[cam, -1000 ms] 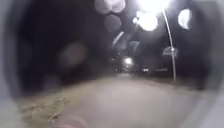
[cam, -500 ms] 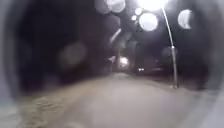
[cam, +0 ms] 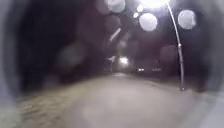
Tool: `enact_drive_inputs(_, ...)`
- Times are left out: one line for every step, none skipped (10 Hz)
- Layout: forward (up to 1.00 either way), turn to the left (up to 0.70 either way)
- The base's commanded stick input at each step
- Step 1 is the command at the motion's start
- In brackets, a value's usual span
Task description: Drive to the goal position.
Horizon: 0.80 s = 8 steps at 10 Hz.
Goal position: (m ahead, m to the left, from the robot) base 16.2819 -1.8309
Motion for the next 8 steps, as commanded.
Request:
enact_drive_inputs(0.70, 0.00)
enact_drive_inputs(0.70, 0.00)
enact_drive_inputs(0.78, 0.00)
enact_drive_inputs(0.85, 0.00)
enact_drive_inputs(0.95, 0.00)
enact_drive_inputs(1.00, 0.00)
enact_drive_inputs(1.00, 0.00)
enact_drive_inputs(1.00, 0.00)
